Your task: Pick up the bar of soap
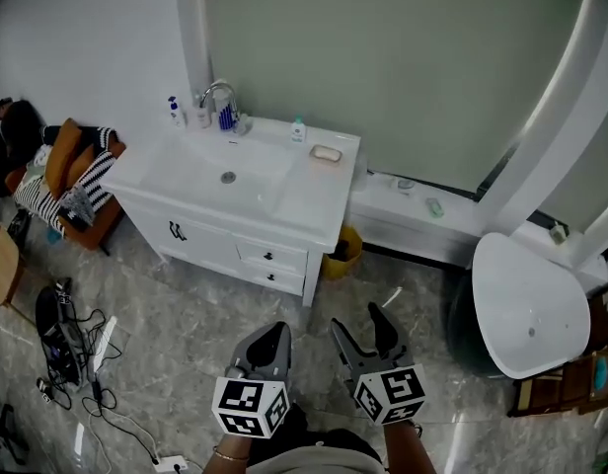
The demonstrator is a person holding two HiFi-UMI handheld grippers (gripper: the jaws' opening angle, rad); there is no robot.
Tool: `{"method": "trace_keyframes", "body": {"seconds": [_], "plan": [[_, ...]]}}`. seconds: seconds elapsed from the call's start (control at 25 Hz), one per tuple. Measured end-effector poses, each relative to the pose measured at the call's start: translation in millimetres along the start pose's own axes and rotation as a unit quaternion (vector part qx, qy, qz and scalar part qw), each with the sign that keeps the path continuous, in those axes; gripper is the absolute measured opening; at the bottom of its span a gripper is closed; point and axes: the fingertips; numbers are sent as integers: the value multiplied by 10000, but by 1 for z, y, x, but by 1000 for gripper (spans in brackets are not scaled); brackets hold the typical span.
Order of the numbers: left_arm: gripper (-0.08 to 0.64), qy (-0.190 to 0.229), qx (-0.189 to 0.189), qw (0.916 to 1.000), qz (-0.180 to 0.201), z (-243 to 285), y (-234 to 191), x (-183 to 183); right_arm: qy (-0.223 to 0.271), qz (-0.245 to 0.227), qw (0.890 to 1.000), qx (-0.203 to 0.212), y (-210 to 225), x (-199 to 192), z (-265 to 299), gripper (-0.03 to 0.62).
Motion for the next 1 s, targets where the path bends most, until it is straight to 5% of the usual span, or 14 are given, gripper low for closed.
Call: {"method": "trace_keyframes", "body": {"seconds": [0.4, 1.0], "plan": [[40, 26, -525, 9986, -67, 45, -21, 16, -174, -54, 9988, -449, 17, -6, 47, 291], [38, -128, -308, 9994, 134, 98, -45, 9, -155, -22, 9996, -253, 45, -16, 100, 291]]}}
Point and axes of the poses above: the fingertips, and each gripper's own axes: z forward along the fingers, y to its right, x out of its top, and after that the axes turned 14 degrees about y, right-handed
